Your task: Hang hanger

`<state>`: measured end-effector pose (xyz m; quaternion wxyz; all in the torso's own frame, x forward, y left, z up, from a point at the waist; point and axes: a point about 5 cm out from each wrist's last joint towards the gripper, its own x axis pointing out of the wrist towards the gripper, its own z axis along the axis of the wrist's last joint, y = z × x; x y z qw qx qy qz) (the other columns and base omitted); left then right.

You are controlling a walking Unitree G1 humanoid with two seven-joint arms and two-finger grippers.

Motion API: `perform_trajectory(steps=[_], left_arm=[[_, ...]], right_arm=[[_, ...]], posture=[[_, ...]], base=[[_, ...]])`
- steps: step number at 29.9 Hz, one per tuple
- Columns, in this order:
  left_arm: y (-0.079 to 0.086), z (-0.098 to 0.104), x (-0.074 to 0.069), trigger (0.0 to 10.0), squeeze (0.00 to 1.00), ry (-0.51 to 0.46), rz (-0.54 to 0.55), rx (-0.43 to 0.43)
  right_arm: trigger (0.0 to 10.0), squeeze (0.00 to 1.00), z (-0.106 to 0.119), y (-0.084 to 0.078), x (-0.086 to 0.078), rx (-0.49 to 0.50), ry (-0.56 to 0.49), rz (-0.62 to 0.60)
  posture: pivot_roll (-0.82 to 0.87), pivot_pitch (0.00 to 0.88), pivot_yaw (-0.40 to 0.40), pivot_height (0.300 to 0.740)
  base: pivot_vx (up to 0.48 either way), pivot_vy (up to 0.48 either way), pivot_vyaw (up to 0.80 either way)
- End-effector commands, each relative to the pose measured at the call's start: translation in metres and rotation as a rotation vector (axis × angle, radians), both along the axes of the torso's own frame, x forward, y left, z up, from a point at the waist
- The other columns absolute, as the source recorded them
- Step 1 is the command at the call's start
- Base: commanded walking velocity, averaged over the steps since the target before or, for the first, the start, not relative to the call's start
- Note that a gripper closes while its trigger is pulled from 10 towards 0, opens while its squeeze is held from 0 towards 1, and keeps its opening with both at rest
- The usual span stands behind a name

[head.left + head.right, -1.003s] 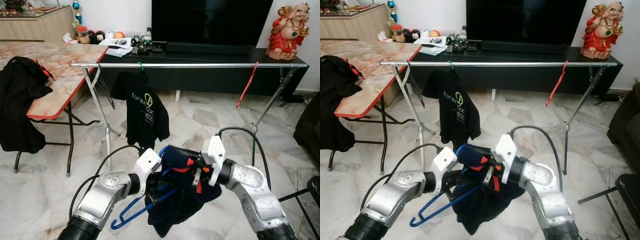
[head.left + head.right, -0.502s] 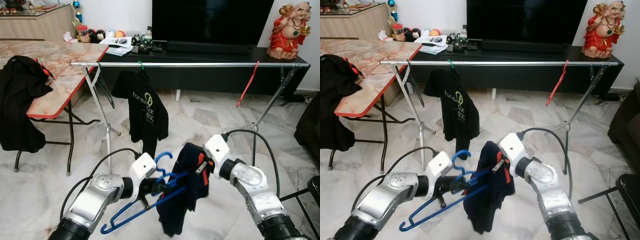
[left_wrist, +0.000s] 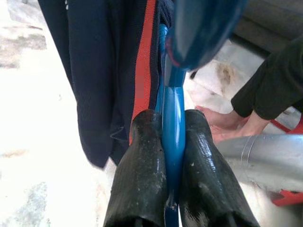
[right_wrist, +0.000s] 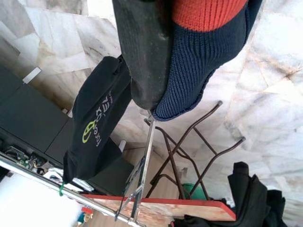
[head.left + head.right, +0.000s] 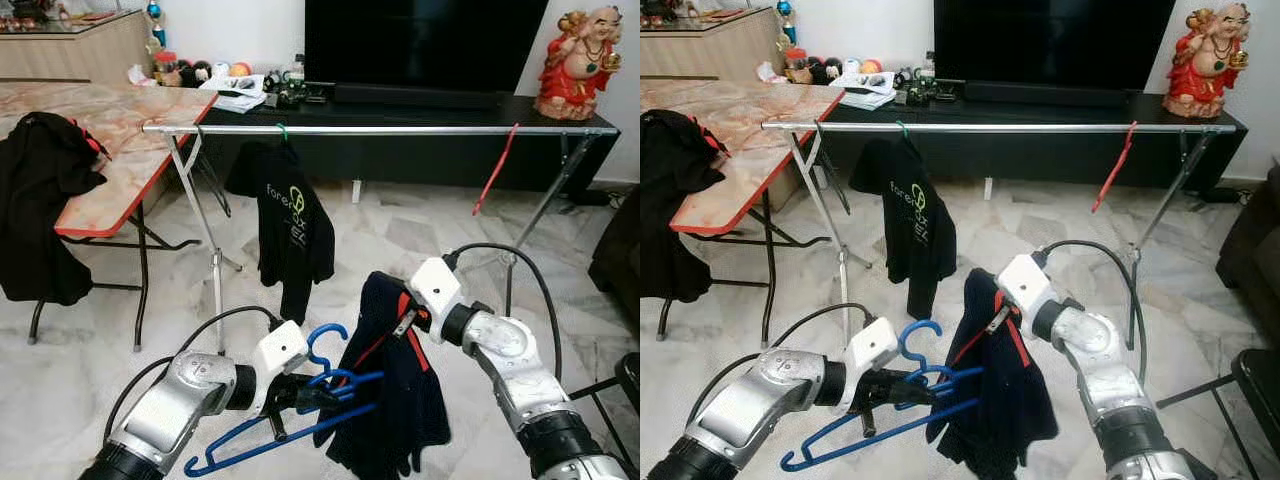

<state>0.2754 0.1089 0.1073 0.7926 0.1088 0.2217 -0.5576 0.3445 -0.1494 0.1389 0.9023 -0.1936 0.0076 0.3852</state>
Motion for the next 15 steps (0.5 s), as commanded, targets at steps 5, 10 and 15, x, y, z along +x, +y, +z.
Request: perform_trajectory(steps=[5, 10, 15], left_arm=[[0.005, -0.003, 0.005, 10.0, 0.00, -0.064, 0.007, 0.088], [0.008, -0.002, 0.009, 10.0, 0.00, -0.096, 0.030, 0.104], [0.007, -0.003, 0.014, 10.0, 0.00, -0.128, 0.062, 0.116]], right_arm=[[10.0, 0.00, 0.004, -0.002, 0.008, -0.063, -0.039, -0.037], [10.0, 0.00, -0.008, -0.005, 0.006, -0.139, -0.015, -0.039], [10.0, 0.00, -0.010, -0.004, 0.005, -0.147, -0.010, -0.034]], posture=[[0.07, 0.000, -0.017, 0.740], [0.07, 0.000, -0.018, 0.740], [0.07, 0.000, -0.019, 0.740]], base=[[0.000, 0.000, 0.00], [0.000, 0.000, 0.00], [0.000, 0.000, 0.00]])
